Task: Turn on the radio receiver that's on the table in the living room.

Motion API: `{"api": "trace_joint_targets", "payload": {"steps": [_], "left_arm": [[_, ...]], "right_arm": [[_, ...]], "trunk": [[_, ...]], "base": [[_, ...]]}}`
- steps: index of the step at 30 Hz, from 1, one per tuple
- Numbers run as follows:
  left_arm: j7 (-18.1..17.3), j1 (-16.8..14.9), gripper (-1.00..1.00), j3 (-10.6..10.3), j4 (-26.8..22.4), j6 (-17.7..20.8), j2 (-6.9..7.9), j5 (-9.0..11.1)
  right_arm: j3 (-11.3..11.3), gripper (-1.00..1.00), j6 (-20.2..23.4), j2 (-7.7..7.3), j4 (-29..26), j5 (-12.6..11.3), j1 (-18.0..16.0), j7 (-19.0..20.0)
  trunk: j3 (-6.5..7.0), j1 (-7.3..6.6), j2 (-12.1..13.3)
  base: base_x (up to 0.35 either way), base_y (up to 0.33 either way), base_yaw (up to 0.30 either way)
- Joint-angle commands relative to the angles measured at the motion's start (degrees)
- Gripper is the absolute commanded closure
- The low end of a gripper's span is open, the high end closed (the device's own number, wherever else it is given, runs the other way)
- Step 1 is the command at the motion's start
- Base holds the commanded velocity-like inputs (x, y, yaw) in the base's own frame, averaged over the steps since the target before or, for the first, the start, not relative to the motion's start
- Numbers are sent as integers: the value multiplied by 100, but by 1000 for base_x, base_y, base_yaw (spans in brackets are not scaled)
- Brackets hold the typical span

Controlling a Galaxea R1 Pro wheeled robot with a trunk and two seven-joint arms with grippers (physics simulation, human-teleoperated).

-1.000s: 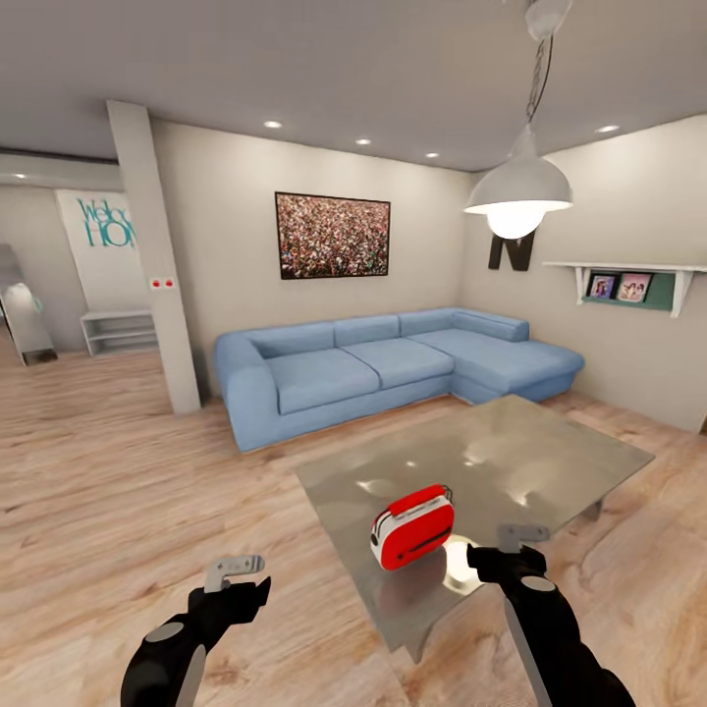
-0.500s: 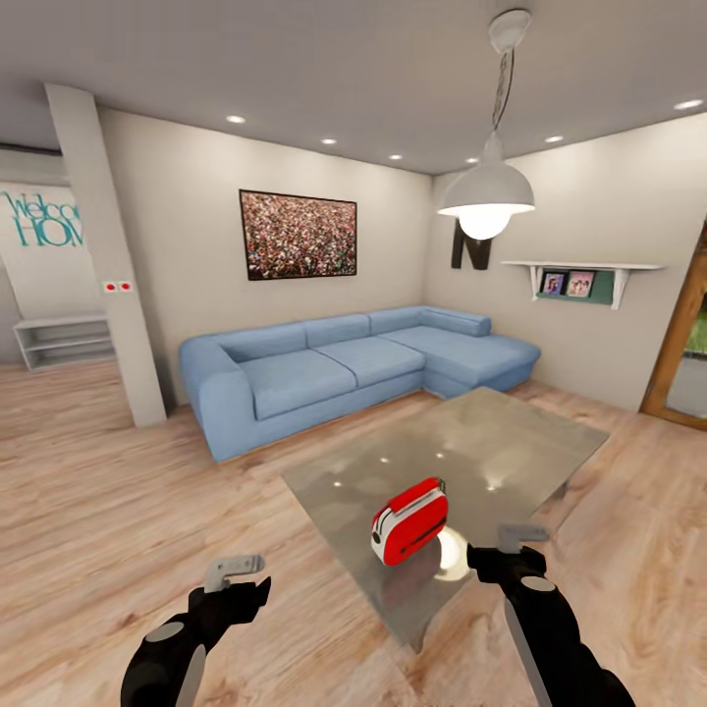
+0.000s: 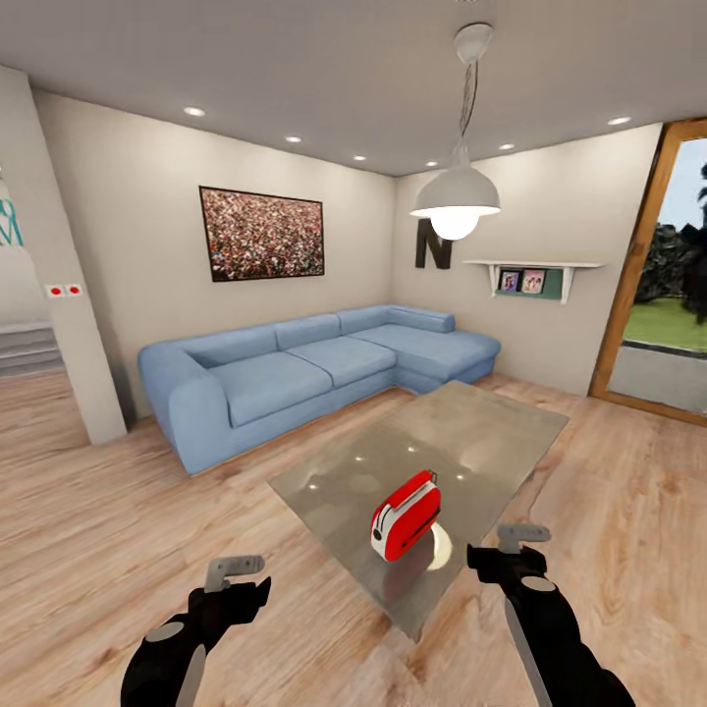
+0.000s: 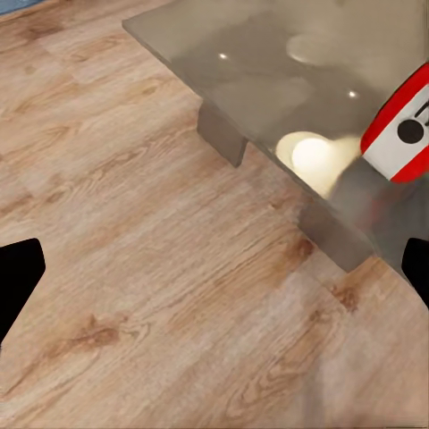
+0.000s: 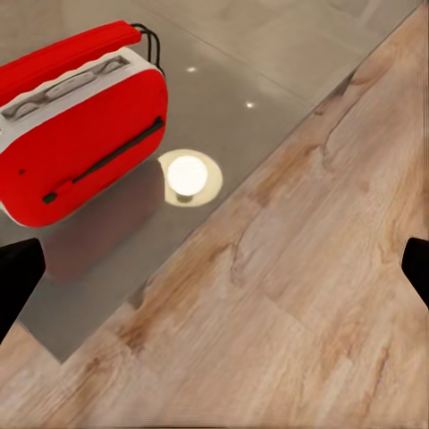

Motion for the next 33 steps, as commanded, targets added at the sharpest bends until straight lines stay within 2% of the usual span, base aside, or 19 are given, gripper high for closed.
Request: {"api": "trace_joint_targets", "payload": {"steps": [1, 20, 33], "left_arm": [[0, 2, -100, 0, 0, 0, 0, 0], [0, 1, -100, 0, 0, 7, 0, -1], [0, 2, -100, 0, 0, -8, 0, -43]], "right_arm": [[0, -100, 0, -1, 0, 0, 0, 0], [-1, -100, 0, -1, 0, 0, 0, 0], [-1, -100, 0, 1, 3, 0, 0, 0]], "trunk": [[0, 0, 0], [0, 0, 0], [0, 0, 0]], "base": [[0, 324, -260], [29, 324, -260], [184, 294, -260]]}}
